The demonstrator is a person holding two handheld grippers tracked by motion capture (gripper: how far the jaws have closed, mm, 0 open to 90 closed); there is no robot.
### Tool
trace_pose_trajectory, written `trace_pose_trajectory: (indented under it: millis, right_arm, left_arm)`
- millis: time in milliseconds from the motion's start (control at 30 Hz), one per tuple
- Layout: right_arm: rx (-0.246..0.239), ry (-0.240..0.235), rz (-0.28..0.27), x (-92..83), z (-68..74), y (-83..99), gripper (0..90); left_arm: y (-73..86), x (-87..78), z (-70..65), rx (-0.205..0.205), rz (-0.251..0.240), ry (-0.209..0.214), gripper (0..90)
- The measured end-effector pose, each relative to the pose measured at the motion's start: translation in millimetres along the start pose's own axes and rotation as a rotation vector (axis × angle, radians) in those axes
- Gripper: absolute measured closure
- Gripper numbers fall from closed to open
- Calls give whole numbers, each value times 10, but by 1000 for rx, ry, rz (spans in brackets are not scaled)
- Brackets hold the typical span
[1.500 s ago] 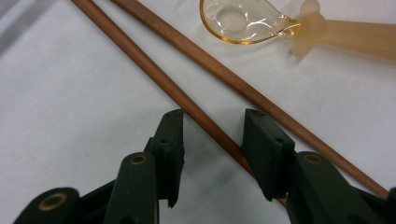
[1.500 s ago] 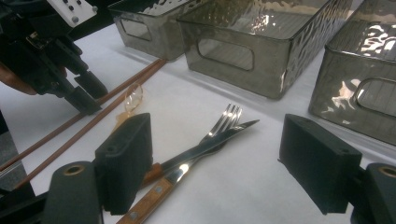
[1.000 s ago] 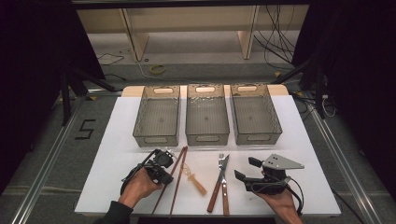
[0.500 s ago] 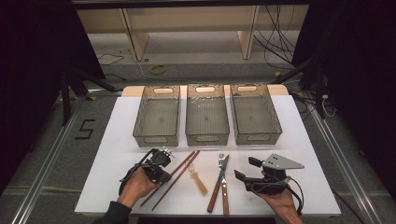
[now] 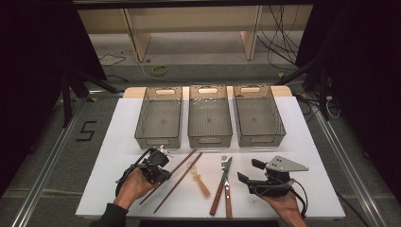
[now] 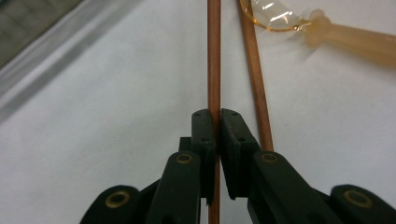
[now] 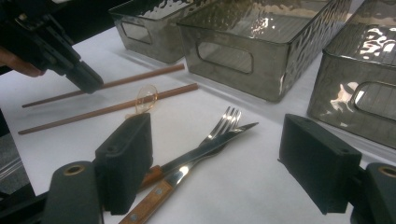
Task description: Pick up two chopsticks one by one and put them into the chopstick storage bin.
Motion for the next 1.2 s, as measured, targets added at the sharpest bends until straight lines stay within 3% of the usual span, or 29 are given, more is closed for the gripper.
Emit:
trace_pose_trajectory:
  millis: [467,800,1200]
  right_arm:
    - [2,-1,-12,-3,-7,-5,266]
    - [9,-2,-13,-2,-17,-4,266]
    - [15,-3,-16,-9,-20,-8,265]
  left_arm:
    - [-242,-430,243,-25,-160,-18,841]
    - [-486,-549,503,-52,-242,-36,840]
    - [-834,-609,862,-77,-312,-111,840]
Point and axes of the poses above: each handheld gripper's, and its own axes: x roughly forward along the jaws, y roughly out of its underside, z roughly to its left, the point moved 3 cm from there along x, roughly forward along the jaws, and after that the axes turned 15 degrees about -z, right-handed, at the moved point
